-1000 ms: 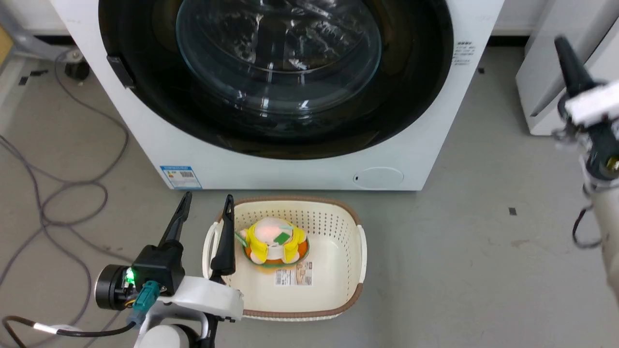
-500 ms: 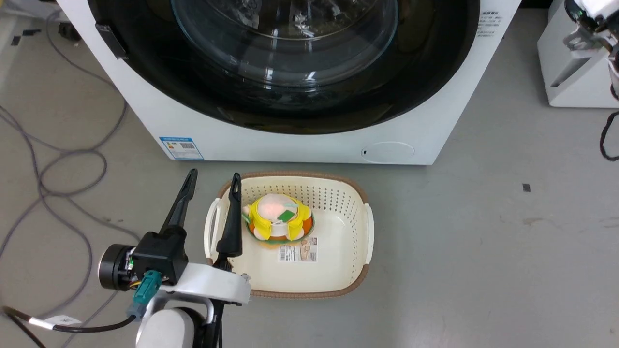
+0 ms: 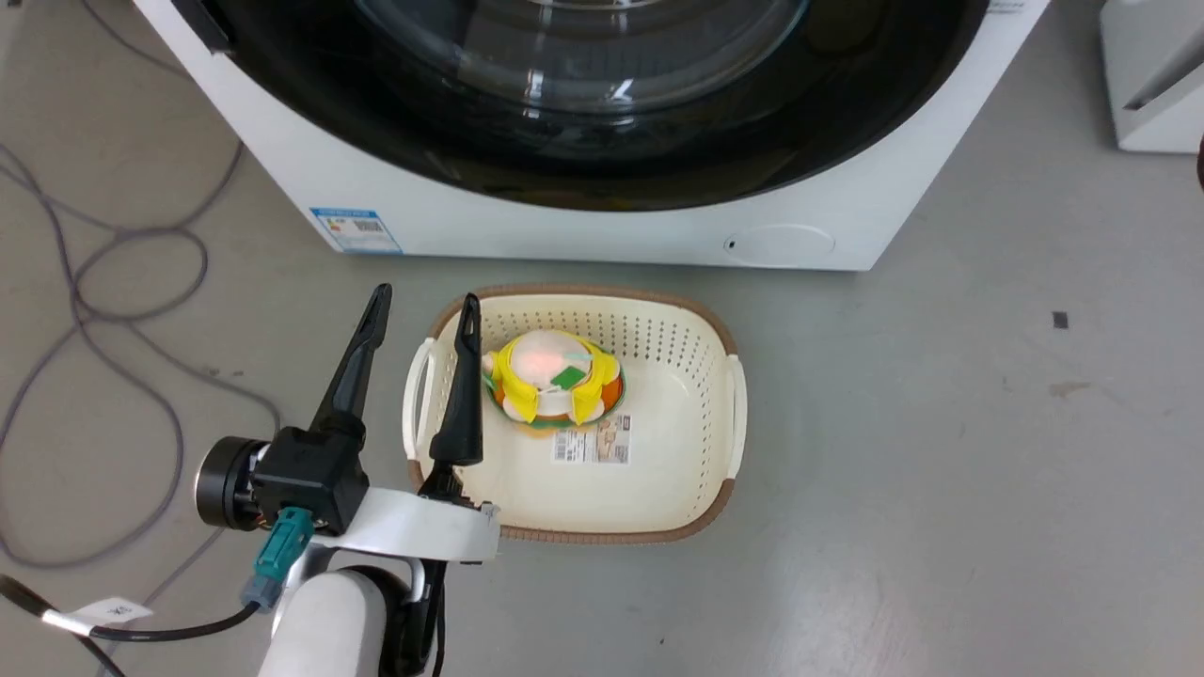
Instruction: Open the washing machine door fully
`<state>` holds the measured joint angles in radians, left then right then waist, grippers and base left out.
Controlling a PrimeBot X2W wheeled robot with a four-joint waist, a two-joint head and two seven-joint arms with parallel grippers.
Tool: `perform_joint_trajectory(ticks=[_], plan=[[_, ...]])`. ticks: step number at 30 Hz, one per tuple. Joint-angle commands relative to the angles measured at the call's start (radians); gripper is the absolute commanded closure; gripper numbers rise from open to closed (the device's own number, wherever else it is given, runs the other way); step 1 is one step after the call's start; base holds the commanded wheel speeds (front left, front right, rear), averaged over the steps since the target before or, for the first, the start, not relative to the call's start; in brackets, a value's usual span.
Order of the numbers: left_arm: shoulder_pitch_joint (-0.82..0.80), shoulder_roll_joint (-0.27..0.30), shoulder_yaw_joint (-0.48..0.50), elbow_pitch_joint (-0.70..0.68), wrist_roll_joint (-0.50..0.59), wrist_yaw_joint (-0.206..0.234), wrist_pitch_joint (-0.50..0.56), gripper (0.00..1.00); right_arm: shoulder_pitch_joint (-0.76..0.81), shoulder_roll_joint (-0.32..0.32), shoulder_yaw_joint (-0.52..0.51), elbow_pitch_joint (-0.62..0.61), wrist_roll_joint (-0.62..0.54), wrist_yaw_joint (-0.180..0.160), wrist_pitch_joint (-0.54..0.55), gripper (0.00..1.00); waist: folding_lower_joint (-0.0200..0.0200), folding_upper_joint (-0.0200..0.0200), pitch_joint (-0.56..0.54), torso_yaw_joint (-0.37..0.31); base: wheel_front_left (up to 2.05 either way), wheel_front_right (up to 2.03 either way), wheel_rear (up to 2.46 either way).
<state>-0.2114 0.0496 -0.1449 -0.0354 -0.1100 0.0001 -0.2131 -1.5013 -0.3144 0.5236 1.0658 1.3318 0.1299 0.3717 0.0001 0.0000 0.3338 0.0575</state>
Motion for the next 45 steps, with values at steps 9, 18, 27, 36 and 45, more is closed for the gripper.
perform_joint_trajectory(ticks=[9,18,27,36,45], plan=[[-0.041,0.001,-0.021,-0.011,-0.019,0.011,-0.026,0.00,-0.167,0.024,0.099,0.115,0.104,0.001,0.067,1.00,-0.0001,0.0000,0.052,0.024,0.00,0.00,0.00],[-0.061,0.001,-0.039,-0.011,-0.031,0.019,-0.045,0.00,-0.276,0.033,0.174,0.208,0.203,0.001,0.202,1.00,-0.0001,0.0000,0.081,0.028,0.00,0.00,0.00],[-0.056,0.001,-0.041,0.001,-0.028,0.024,-0.049,0.00,-0.241,0.046,0.187,0.225,0.237,0.001,0.321,1.00,-0.0001,0.0000,0.058,0.026,0.00,0.00,0.00],[-0.028,0.001,-0.039,0.023,-0.027,0.025,-0.049,0.00,-0.146,0.049,0.179,0.204,0.262,0.001,0.398,1.00,-0.0001,0.0000,0.003,0.019,0.00,0.00,0.00],[0.011,0.001,-0.037,0.050,-0.021,0.021,-0.049,0.00,-0.037,0.040,0.163,0.125,0.290,0.001,0.434,1.00,-0.0001,0.0000,-0.058,0.012,0.00,0.00,0.00]])
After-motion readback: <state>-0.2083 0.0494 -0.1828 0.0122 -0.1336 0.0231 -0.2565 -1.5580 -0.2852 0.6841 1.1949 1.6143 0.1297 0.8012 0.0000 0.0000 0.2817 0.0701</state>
